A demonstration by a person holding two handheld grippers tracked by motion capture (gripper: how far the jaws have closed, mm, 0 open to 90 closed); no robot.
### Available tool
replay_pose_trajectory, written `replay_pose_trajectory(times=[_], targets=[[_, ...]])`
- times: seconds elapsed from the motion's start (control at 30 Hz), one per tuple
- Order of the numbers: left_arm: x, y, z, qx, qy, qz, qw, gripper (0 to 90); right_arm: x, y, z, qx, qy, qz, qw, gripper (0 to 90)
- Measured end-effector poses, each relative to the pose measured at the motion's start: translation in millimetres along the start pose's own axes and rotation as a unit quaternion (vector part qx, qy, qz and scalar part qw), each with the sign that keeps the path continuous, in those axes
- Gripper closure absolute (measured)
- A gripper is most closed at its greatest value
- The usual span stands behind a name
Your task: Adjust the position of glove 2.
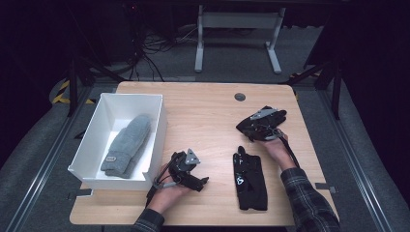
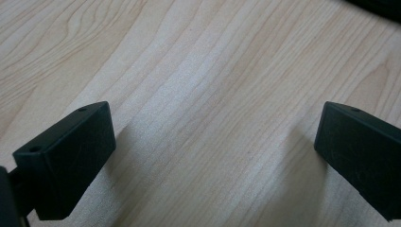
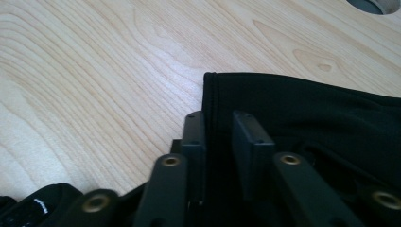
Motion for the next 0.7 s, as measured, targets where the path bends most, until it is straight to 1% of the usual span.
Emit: replay_pose_trajectory(times=[0.07, 0.13, 0.17, 0.2, 0.23, 0.3, 0.33, 0.37, 0.4, 0.43, 0.47, 0.53, 0.57, 0.7], targets=[[0.0, 0.0, 0.0, 0.0, 0.0, 0.0, 1.0, 0.0, -0.8, 0.0, 0.7, -0.001, 0.002, 0.001, 1.0, 86.3], [-0.1, -0.1, 0.0, 0.0, 0.0, 0.0, 1.0, 0.0, -4.4, 2.0, 0.9, -0.003, 0.002, 0.007, 1.0, 88.0], [-0.1, -0.1, 0.1, 0.001, 0.0, 0.0, 1.0, 0.0, -4.4, 2.0, 0.9, -0.003, 0.002, 0.007, 1.0, 88.0], [-0.2, -0.1, 0.1, 0.001, 0.0, 0.0, 1.0, 0.0, -9.7, 5.7, -1.0, -0.004, 0.006, 0.017, 0.9998, 88.2], [-0.2, -0.1, 0.1, 0.001, 0.0, 0.0, 1.0, 0.0, -9.7, 5.7, -1.0, -0.004, 0.006, 0.017, 0.9998, 88.2], [-0.1, -0.2, 0.2, 0.0, 0.0, 0.0, 1.0, 0.0, -18.8, 14.4, -7.9, -0.013, 0.014, 0.031, 0.9993, 88.4], [-0.1, -0.2, 0.2, 0.0, 0.0, 0.0, 1.0, 0.0, -18.8, 14.4, -7.9, -0.013, 0.014, 0.031, 0.9993, 88.4], [-0.2, -0.2, 0.3, 0.0, 0.0, 0.0, 1.0, 0.0, -21.4, 17.2, -11.2, -0.019, 0.016, 0.034, 0.9991, 88.4], [-0.1, -0.2, 0.2, 0.0, -0.001, 0.0, 1.0, 0.0, -26.1, 22.7, -19.1, -0.027, 0.024, 0.042, 0.9984, 88.5], [-0.1, -0.1, 0.4, 0.0, -0.001, 0.001, 1.0, 0.0, -28.2, 25.4, -23.4, -0.029, 0.028, 0.046, 0.9981, 88.5], [-0.1, -0.1, 0.4, 0.0, -0.001, 0.001, 1.0, 0.0, -28.2, 25.4, -23.4, -0.029, 0.028, 0.046, 0.9981, 88.5], [0.0, -0.1, 0.4, -0.001, -0.001, 0.001, 1.0, 0.0, -31.2, 30.6, -31.9, -0.04, 0.034, 0.053, 0.9972, 88.6], [0.0, -0.1, 0.4, -0.001, -0.001, 0.001, 1.0, 0.0, -33.0, 35.9, -39.6, -0.048, 0.041, 0.058, 0.9963, 88.6], [-0.1, -0.2, 0.3, 0.0, -0.001, 0.0, 1.0, 0.0, -35.1, 44.5, -58.2, -0.063, 0.061, 0.065, 0.994, 88.6]])
Point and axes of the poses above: each handheld gripper's, and its own axes: x roughly forward along the jaws, y roughly out of its top, z roughly to its right, the point moved 5 cm from there along x, roughly forward along the jaws, and after that the axes turned 2 degrees about x, right-handed, at the moved point
